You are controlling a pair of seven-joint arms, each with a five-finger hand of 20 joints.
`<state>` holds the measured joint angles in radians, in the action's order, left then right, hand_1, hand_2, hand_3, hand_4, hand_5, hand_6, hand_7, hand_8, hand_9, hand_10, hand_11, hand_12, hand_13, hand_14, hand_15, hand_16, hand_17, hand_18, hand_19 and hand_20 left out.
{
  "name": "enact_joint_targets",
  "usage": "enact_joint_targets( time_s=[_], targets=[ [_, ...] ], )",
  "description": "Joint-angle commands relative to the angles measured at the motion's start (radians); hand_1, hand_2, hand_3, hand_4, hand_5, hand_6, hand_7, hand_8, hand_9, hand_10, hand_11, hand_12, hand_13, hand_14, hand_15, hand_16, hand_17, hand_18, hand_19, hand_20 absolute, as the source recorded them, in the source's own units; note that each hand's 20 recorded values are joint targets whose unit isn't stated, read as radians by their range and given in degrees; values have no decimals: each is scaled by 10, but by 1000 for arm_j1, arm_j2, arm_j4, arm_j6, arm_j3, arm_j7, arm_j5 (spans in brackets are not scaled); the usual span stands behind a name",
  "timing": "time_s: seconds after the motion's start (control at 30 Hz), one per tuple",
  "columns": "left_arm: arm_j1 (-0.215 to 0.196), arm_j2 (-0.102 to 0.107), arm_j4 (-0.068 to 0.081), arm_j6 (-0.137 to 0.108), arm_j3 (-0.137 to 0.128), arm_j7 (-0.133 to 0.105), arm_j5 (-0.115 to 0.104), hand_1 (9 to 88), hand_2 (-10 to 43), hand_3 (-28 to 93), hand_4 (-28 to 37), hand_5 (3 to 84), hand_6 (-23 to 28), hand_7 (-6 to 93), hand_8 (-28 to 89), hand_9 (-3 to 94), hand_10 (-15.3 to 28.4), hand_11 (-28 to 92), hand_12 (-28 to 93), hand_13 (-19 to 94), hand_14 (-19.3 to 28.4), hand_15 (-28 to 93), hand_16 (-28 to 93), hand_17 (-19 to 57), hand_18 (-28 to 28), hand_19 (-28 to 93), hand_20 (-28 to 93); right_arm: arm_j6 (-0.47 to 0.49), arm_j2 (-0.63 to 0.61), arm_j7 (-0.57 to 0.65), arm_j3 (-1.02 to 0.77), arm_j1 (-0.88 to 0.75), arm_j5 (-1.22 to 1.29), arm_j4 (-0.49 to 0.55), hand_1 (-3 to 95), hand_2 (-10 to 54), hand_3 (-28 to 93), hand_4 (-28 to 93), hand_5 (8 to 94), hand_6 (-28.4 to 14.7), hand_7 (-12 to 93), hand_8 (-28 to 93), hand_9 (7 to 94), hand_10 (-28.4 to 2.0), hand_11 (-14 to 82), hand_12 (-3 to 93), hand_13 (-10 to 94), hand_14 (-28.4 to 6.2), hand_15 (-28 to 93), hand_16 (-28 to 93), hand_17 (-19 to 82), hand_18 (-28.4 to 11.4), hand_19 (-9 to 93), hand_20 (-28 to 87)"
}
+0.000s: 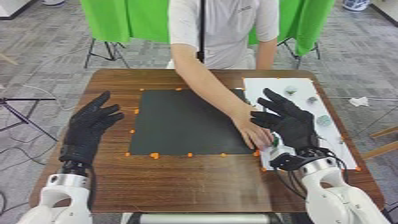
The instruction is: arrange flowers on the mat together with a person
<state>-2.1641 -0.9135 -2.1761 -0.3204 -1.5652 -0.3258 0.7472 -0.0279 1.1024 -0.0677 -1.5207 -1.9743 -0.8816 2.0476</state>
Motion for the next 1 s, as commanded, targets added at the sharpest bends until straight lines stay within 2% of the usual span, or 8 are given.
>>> enact_joint_targets(
  time_s=[0.03,0.37,0.4,0.43,0.5,0.6,1.0],
  targets=[
    [-3,1,2,-7,4,-4,-6,260,66,777,-251,388,75,114,-84,391,197,279,94,295,277,543,-92,-71,263,536,202,-5,2,-11,2,-4,-1,4,73,144,893,-274,435,42,156,-125,419,-124,47,138,397,-186,241,170,133,-264,508,155],
    [0,-4,4,-4,2,-1,-4,260,64,779,-251,388,76,114,-84,390,197,279,94,296,276,543,-92,-70,262,535,201,-14,0,-6,5,-4,-1,0,75,145,892,-276,436,41,154,-124,419,-124,47,139,398,-186,241,170,133,-264,509,156],
    [-2,0,2,-7,3,-8,-6,259,64,780,-251,388,75,114,-84,391,197,279,95,296,276,542,-92,-70,262,535,201,-11,1,-7,6,1,-1,-2,75,145,892,-276,435,41,153,-124,420,-124,47,139,398,-186,241,170,133,-265,510,156],
    [-3,-5,2,-6,1,0,-3,259,64,780,-252,387,75,115,-84,391,196,279,95,296,276,543,-91,-70,262,535,201,-11,3,-3,3,-3,-3,0,76,145,891,-276,435,41,154,-124,420,-124,47,139,398,-186,242,171,133,-265,510,156],
    [-1,-5,3,-3,2,2,-3,259,63,781,-252,387,75,115,-85,391,196,279,95,296,276,542,-91,-70,262,535,201,-14,2,-3,5,-1,-3,0,75,145,891,-276,434,41,153,-124,420,-124,47,139,399,-187,243,170,133,-266,511,157],
    [-2,-1,3,-6,3,-6,-6,259,63,782,-252,387,76,115,-85,391,196,279,95,296,275,543,-91,-70,261,534,201,-10,3,-5,5,-2,-4,-1,76,145,890,-276,433,41,153,-123,420,-125,48,139,399,-187,243,170,133,-265,510,156],
    [-4,-6,3,-4,1,1,-3,258,65,780,-253,387,76,116,-86,391,196,280,94,297,275,542,-91,-70,262,534,201,-9,4,-3,5,-2,-5,1,75,146,891,-275,435,42,156,-125,420,-124,48,139,399,-186,243,169,133,-265,511,156]
  ],
)
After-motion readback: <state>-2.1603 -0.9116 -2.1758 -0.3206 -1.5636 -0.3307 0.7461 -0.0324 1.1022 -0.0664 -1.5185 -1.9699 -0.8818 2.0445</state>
